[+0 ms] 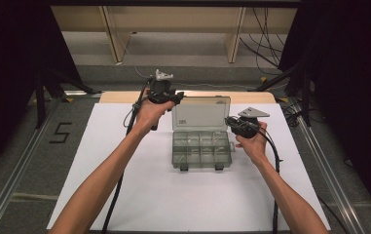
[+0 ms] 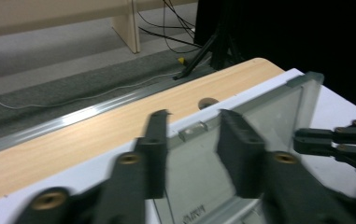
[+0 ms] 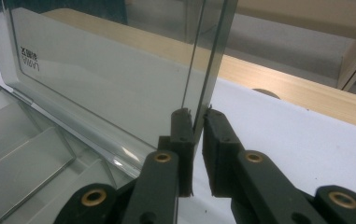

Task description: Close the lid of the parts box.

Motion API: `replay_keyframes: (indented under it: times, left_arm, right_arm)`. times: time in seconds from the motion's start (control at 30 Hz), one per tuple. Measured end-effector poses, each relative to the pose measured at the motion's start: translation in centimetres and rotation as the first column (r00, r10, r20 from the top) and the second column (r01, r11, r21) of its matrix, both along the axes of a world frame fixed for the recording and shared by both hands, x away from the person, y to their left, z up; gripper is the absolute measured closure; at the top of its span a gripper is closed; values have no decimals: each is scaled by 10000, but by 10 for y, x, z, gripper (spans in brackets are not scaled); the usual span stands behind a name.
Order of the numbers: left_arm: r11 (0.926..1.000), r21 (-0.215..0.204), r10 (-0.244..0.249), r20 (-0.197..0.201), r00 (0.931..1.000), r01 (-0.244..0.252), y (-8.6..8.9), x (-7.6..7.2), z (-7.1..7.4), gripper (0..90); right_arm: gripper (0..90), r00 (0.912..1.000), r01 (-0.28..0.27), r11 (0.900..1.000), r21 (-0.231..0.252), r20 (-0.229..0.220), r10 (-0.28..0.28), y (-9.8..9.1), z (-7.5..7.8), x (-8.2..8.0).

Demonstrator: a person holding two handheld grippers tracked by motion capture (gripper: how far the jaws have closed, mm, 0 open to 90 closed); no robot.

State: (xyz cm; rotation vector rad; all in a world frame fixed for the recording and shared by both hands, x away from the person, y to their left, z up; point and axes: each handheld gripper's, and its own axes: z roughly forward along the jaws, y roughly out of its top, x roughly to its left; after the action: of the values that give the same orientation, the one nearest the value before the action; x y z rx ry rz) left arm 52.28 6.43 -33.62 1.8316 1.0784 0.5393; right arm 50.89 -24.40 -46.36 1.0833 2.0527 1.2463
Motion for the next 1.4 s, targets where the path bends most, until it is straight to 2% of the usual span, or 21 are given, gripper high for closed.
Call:
replay_keyframes:
  times: [0.1,0.17,0.2,0.23,0.27,0.3,0.37,0.4,0.5,0.53,0.57,0.63,0.67,0.7,0.77,0.8,0.83,1.13,1.3,1.33,1.4]
  left_arm:
    - [9998,61,163,-53,9999,-162,-1,6,1,795]
    - [9998,74,178,-44,9998,-177,-1,10,0,848]
    - [9992,394,108,-154,9998,-102,1,13,0,872]
    - [9995,152,261,-109,9996,-259,-1,15,-3,884]
    - [9993,319,221,-208,9995,-215,0,16,-3,891]
    - [9992,119,377,-140,9992,-376,-3,18,-5,893]
    - [9982,568,225,-338,9992,-206,-1,21,-6,894]
    - [9988,182,465,-219,9987,-462,-5,24,-8,895]
    - [9985,494,269,-311,9992,-254,-5,29,-10,895]
    - [9979,585,296,-401,9988,-273,-5,30,-11,895]
    - [9982,293,538,-336,9980,-529,-9,31,-13,895]
    - [9975,380,605,-323,9976,-592,-9,33,-16,895]
    - [9971,639,447,-484,9978,-415,-7,34,-16,895]
    - [9974,394,626,-394,9973,-610,-9,35,-18,895]
    - [9975,363,622,-496,9968,-604,-8,36,-18,895]
    - [9979,359,564,-540,9969,-545,-7,37,-19,895]
    - [9972,664,402,-690,9968,-356,-5,37,-19,895]
    - [9950,854,607,-973,9934,-524,-7,39,-23,895]
    - [9977,562,451,-1104,9929,-390,-7,39,-24,895]
    - [9978,526,448,-1108,9928,-392,-7,39,-24,895]
    - [9973,710,271,-1271,9915,-182,-5,37,-22,895]
  right_arm:
    - [834,10000,0,10000,27,-59,0,0,0,0]
    - [833,9999,4,10000,-70,123,-3,0,0,0]
    - [834,9999,-2,10000,-59,103,3,0,0,0]
    - [834,10000,-15,10000,12,-8,15,0,0,0]
    - [834,9999,-10,10000,-56,119,11,-1,0,0]
    - [834,9999,-29,10000,-90,140,30,-1,0,1]
    - [834,10000,-34,10000,-15,6,34,0,0,0]
    - [834,10000,-35,10000,-19,14,35,0,0,0]
    - [834,9999,-35,10000,-72,119,35,-1,0,1]
    - [834,9999,16,9999,-131,-113,-17,-2,2,-1]
    - [834,10000,-3,10000,6,26,3,-1,1,0]
    - [834,9999,-33,10000,-79,124,34,-1,0,1]
    - [834,10000,-10,10000,19,35,10,-1,1,0]
    - [834,10000,25,9999,-120,-82,-26,-2,2,-1]
    - [834,10000,-17,10000,57,-11,17,-1,1,0]
    - [834,9999,0,9999,-105,-139,-2,-2,2,-1]
    - [834,9999,15,10000,-71,-126,-16,-1,2,-1]
    - [834,10000,31,10000,71,-34,-31,0,1,0]
    - [834,10000,-2,10000,-49,88,2,-1,1,0]
    - [835,9999,18,9999,105,-120,-17,0,1,-2]
    - [834,9999,51,9999,131,-88,-50,0,1,-2]
